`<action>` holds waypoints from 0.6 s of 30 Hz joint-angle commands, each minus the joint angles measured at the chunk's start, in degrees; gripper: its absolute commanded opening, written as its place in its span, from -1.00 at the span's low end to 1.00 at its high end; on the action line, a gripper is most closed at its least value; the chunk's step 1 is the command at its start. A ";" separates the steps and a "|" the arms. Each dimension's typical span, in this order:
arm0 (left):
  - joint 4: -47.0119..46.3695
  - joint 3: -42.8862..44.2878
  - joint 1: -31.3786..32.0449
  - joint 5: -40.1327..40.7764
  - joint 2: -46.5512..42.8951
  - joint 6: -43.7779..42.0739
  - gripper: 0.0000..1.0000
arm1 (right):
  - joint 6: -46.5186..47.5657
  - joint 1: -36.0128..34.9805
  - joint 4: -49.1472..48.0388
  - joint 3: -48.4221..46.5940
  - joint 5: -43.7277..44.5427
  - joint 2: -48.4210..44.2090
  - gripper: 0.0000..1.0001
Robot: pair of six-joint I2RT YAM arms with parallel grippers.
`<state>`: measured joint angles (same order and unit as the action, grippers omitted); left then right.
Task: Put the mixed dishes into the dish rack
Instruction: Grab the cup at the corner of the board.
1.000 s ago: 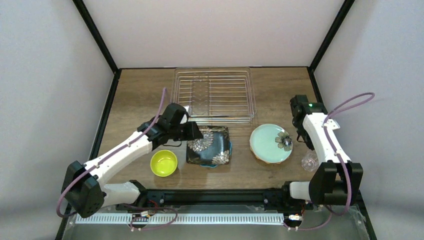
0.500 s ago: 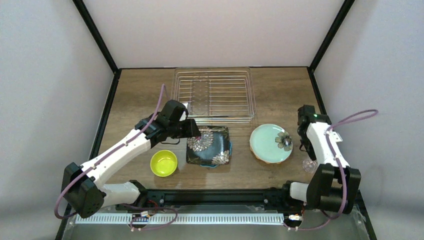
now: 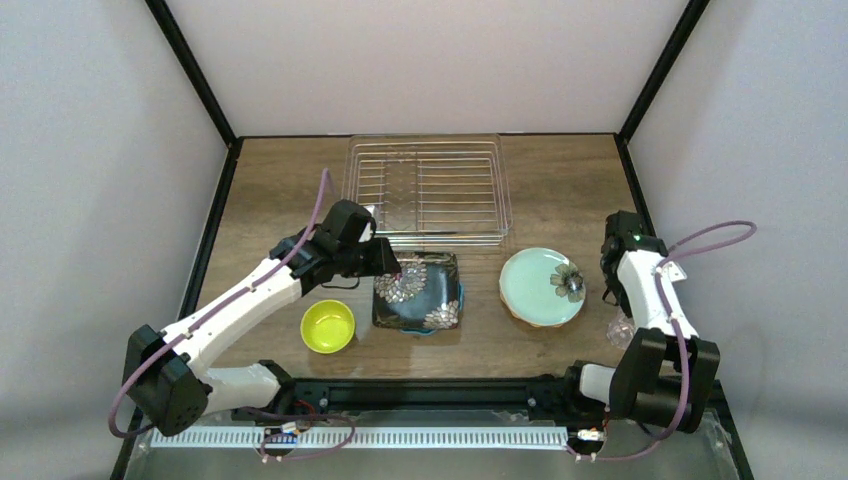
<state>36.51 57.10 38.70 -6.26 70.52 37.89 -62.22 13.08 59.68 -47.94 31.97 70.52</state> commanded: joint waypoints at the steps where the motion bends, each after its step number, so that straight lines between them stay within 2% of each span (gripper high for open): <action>1: -0.65 0.03 0.36 0.60 -0.54 1.24 0.99 | 1.62 0.25 -2.94 0.70 -0.35 1.86 0.99; 3: -1.10 -0.58 0.40 0.51 -0.43 1.52 0.99 | 2.01 0.24 -3.60 0.98 -0.68 2.50 0.98; 6: -1.58 -1.24 0.41 0.55 -0.30 1.66 0.99 | 2.25 0.27 -5.23 1.83 -1.77 3.12 0.86; 10: -2.04 -1.69 0.39 0.63 0.13 1.68 0.99 | 2.40 0.30 -6.55 2.50 -2.88 4.29 0.62; 14: -2.45 -1.67 0.40 0.68 1.03 1.49 0.99 | 2.97 0.26 -7.15 2.25 -3.43 5.70 -0.09; 18: -2.97 -1.56 0.40 0.48 1.84 1.31 0.99 | 3.03 0.30 -7.24 2.39 -4.24 6.39 -0.61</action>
<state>34.72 56.12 38.79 -6.04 71.26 39.03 -58.96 13.15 53.49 -46.09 28.47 76.16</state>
